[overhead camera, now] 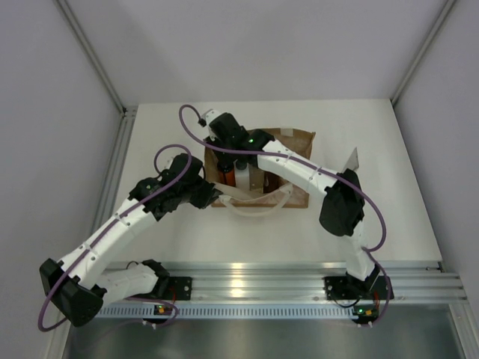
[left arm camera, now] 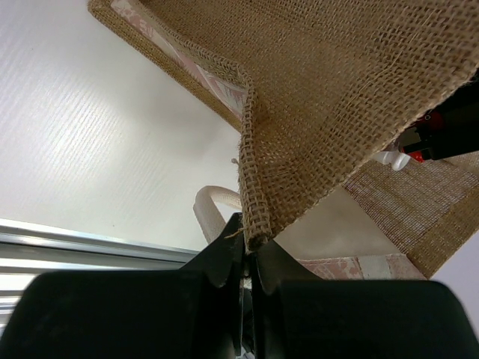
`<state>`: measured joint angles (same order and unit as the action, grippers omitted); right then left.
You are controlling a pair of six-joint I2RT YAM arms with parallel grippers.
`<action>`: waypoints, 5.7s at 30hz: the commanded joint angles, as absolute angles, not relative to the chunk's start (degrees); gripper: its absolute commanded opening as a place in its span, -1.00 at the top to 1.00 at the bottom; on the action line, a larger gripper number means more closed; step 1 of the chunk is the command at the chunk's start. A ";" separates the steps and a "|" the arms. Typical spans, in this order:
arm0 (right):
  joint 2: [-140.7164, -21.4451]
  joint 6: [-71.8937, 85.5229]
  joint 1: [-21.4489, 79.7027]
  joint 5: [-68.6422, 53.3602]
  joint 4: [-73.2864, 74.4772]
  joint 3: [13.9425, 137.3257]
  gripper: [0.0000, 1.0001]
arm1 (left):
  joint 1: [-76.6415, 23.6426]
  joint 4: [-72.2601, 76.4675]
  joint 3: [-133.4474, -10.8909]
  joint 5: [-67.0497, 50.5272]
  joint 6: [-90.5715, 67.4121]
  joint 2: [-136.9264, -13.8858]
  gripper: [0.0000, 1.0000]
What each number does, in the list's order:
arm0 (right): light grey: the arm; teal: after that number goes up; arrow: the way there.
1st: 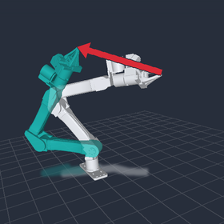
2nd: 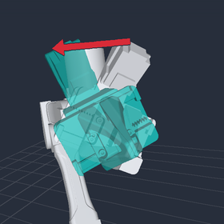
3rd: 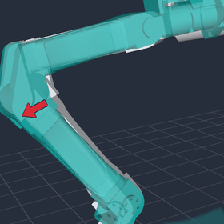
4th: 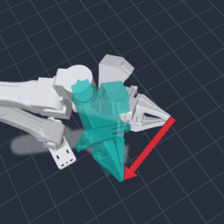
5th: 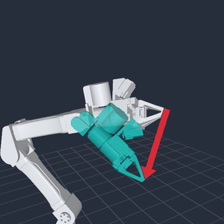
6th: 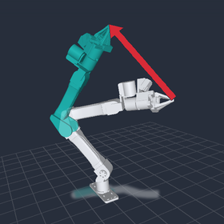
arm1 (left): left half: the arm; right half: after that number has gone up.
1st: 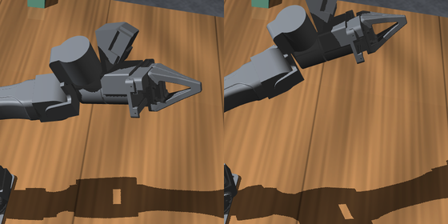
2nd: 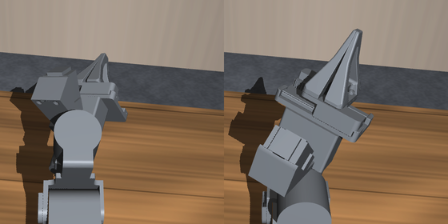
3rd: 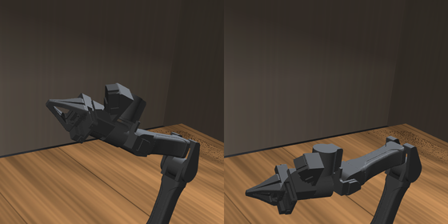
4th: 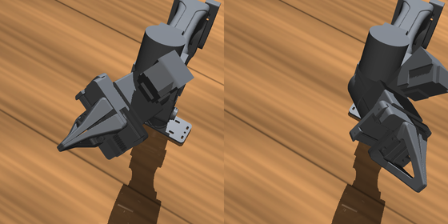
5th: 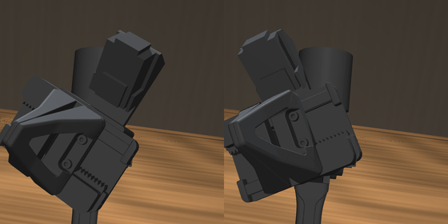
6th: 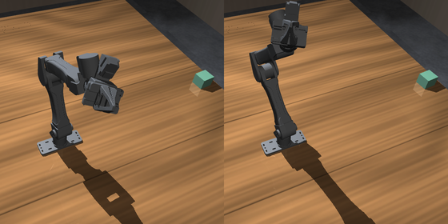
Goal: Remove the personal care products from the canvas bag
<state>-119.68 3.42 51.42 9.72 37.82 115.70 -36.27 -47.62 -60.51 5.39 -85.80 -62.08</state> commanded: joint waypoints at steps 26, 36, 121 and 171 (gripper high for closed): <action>-106.62 7.47 51.24 9.14 33.66 120.23 1.00 | -36.30 -49.66 -60.03 5.80 -87.01 -62.05 1.00; -104.24 6.68 51.24 7.03 41.39 130.77 1.00 | -36.30 -49.66 -60.47 5.98 -87.01 -62.40 1.00; -44.39 8.44 17.14 11.78 -1.41 31.91 0.36 | -36.30 -49.57 -63.02 1.93 -84.38 -64.16 1.00; -97.39 28.39 54.23 24.60 46.40 103.54 0.10 | -36.30 -49.57 -60.56 2.99 -86.49 -63.28 1.00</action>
